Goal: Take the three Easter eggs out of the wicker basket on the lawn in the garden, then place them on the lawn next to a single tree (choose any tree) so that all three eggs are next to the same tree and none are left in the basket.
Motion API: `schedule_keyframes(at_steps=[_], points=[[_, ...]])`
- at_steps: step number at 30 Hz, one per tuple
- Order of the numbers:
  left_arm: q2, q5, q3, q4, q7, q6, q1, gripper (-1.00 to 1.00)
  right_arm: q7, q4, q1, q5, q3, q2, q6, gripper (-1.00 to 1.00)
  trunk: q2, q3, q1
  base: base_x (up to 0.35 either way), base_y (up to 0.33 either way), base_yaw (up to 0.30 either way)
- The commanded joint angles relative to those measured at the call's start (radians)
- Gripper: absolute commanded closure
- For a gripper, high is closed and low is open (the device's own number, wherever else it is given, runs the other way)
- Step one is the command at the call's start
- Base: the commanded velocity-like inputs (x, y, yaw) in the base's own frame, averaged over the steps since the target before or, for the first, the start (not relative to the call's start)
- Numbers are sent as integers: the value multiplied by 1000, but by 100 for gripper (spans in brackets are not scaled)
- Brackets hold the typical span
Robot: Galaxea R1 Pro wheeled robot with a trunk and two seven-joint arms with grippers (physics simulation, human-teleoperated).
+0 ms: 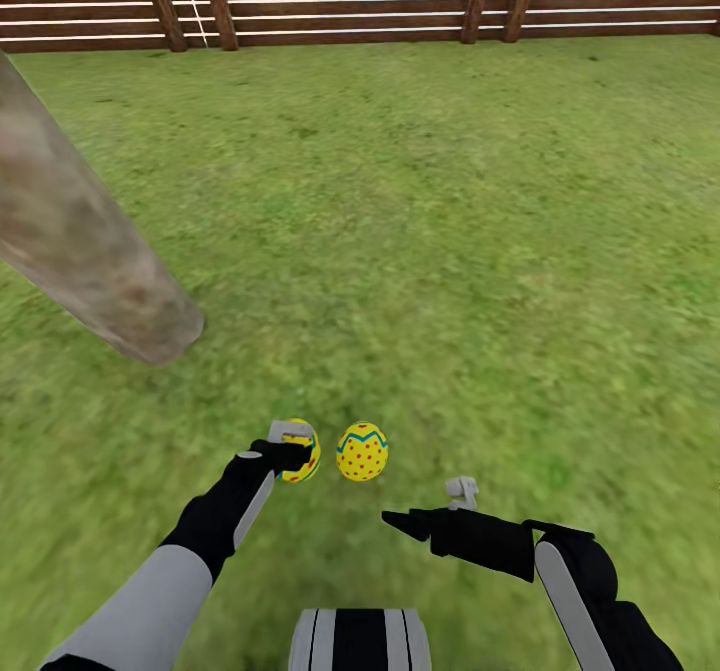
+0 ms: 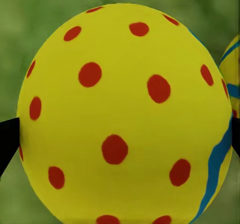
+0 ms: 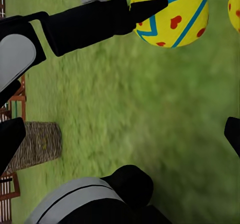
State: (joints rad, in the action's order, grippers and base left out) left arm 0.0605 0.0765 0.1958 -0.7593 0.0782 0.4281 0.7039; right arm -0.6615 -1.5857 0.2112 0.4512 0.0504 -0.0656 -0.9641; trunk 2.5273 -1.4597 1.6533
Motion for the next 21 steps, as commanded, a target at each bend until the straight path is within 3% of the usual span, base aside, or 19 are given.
schedule_keyframes(at_steps=[1, 5, 10, 17, 21], points=[[-1, 8, 5, -1, 9, 2, 0, 100, -3, 0, 1, -1, 0, 0, -4, -100, 0, -1, 0, 0, 0, 0], [-1, 8, 8, -2, 10, -1, 0, 100, -3, 0, 1, -2, 0, 0, -4, -100, 1, -16, 2, 0, 0, 0], [-1, 9, 8, -3, 10, -2, 0, 100, -3, 0, 1, -2, 0, 1, -4, -100, 1, -16, 2, 0, 0, 0], [-1, 9, 7, -2, 11, -3, 1, 100, -3, 0, 1, -3, 0, 1, -4, -100, 3, -43, 5, 0, 0, 0], [0, 9, 7, -2, 11, -3, 1, 100, -3, 0, 1, -3, 0, 1, -4, -100, 3, -43, 5, 0, 0, 0]])
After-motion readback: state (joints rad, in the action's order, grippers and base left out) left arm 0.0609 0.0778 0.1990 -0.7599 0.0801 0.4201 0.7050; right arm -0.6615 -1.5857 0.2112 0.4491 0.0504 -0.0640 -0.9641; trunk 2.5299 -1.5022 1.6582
